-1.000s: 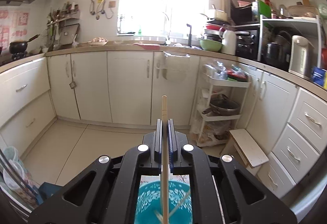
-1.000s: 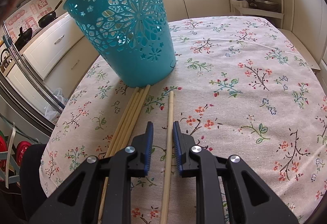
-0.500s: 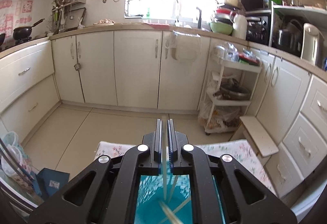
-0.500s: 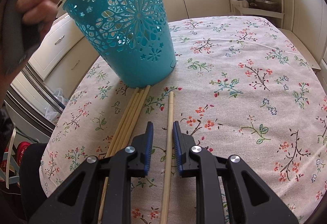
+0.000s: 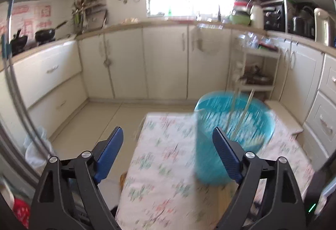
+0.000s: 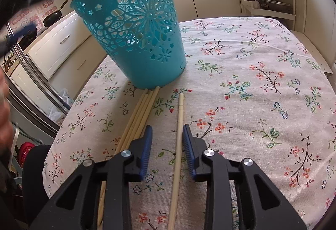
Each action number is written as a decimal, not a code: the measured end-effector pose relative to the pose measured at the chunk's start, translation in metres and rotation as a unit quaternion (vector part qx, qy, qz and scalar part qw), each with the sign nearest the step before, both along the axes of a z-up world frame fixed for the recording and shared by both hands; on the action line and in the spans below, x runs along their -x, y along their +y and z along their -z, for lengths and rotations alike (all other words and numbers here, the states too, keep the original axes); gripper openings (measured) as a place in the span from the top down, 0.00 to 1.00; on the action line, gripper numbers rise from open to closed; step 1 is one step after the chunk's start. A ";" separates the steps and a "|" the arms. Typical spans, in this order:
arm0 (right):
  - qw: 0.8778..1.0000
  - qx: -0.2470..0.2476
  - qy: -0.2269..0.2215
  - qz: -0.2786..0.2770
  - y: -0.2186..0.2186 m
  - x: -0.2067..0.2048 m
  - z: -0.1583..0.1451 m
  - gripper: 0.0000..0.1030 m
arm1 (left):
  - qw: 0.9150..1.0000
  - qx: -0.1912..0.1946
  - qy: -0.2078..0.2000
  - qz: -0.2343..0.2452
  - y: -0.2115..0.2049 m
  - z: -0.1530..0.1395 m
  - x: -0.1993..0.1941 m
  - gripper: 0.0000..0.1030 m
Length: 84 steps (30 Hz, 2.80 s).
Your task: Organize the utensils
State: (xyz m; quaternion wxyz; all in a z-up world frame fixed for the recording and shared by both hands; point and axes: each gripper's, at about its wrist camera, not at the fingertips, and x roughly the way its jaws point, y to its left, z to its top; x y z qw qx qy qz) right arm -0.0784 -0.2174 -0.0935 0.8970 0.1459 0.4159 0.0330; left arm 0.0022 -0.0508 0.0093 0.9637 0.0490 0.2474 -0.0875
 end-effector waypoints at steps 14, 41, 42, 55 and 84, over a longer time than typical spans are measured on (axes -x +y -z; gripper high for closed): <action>0.996 0.092 0.017 0.010 0.017 0.001 -0.003 0.72 | 0.992 -0.011 0.126 0.012 0.025 0.103 -0.012 0.15; 0.999 -0.038 -0.022 -0.007 -0.004 0.054 -0.048 0.94 | 0.989 -0.035 0.144 0.023 0.011 0.108 -0.016 0.11; 0.998 -0.051 -0.037 -0.008 -0.004 0.055 -0.061 0.94 | 0.989 -0.036 0.144 0.023 0.011 0.108 -0.017 0.11; 0.969 -0.088 -0.229 -0.037 0.011 0.027 -0.204 0.94 | 0.989 -0.036 0.144 0.023 0.012 0.108 -0.017 0.11; 0.964 0.056 -0.254 0.062 0.034 -0.013 -0.159 0.83 | 0.988 -0.029 0.149 0.021 0.011 0.110 -0.020 0.10</action>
